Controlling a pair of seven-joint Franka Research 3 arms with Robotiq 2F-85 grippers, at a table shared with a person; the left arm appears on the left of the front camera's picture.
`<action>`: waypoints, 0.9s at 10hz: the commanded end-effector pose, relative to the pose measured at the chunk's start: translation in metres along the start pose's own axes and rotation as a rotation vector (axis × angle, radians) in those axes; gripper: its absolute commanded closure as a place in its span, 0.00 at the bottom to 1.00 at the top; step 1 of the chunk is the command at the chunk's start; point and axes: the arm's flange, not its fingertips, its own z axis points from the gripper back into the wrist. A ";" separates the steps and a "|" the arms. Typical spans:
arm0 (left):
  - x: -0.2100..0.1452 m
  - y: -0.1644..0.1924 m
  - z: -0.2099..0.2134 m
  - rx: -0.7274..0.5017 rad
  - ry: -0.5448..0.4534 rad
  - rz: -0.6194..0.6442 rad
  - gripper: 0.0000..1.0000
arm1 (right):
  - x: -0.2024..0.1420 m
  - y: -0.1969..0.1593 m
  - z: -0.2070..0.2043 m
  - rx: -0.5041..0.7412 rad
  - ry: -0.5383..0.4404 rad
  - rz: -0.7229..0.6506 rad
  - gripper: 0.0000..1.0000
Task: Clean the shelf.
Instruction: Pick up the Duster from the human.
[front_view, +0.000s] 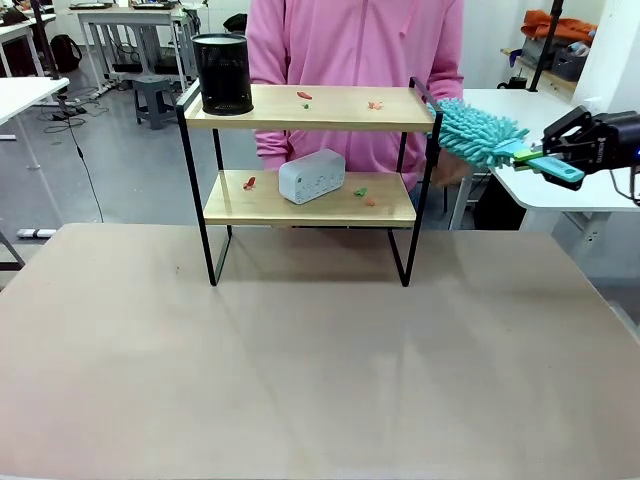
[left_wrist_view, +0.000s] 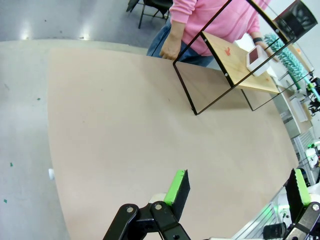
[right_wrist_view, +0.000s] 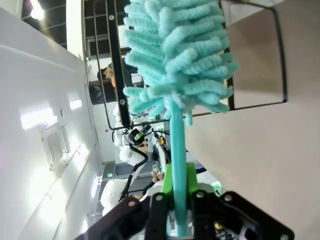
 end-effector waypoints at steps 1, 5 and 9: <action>0.002 0.000 -0.001 -0.012 -0.018 -0.023 0.00 | -0.041 0.013 0.054 -0.025 0.036 0.039 1.00; 0.002 0.000 -0.001 -0.012 -0.018 -0.023 0.00 | -0.187 -0.004 0.148 -0.169 0.190 -0.020 1.00; 0.002 0.000 -0.001 -0.012 -0.018 -0.023 0.00 | -0.241 -0.026 0.132 -0.222 0.375 0.103 1.00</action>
